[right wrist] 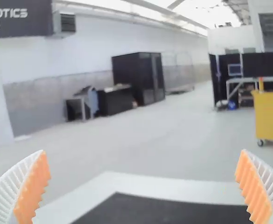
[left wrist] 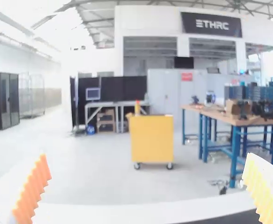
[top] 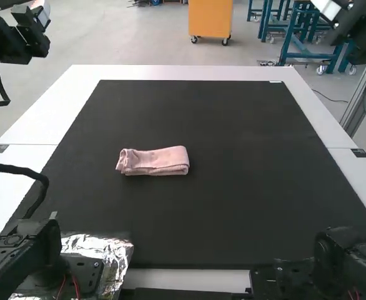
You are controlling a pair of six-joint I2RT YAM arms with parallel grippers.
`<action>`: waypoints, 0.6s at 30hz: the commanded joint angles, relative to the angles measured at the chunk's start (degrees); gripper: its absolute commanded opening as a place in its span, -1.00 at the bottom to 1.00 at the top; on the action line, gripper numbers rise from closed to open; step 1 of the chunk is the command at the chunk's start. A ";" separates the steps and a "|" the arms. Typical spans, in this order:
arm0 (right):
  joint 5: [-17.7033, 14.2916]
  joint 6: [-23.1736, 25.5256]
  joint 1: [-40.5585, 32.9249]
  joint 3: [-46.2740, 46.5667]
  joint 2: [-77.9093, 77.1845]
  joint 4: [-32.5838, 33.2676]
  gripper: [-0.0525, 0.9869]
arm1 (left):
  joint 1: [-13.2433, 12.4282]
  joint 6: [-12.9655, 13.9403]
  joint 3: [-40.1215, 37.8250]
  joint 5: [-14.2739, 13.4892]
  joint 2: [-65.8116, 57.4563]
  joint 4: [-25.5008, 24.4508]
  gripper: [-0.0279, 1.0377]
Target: Fold the towel.
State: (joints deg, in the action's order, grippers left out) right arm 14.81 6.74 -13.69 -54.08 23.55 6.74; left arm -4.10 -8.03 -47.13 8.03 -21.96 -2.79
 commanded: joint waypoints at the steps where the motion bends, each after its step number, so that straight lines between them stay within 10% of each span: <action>1: -1.19 0.90 2.71 1.00 -7.47 2.75 0.85 | 0.23 -1.37 -1.29 0.67 4.55 -1.70 0.87; 13: -1.80 0.02 12.64 0.38 -23.55 9.52 0.85 | -3.46 -1.11 0.03 2.95 21.96 -8.38 0.87; 18: -9.62 -9.56 13.25 3.99 -23.38 14.53 0.85 | -5.04 -0.32 1.52 7.88 21.96 -14.79 0.87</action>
State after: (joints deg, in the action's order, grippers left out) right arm 10.85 3.03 -0.99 -52.25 0.40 20.47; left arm -8.43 -8.84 -46.89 12.32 -0.05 -16.62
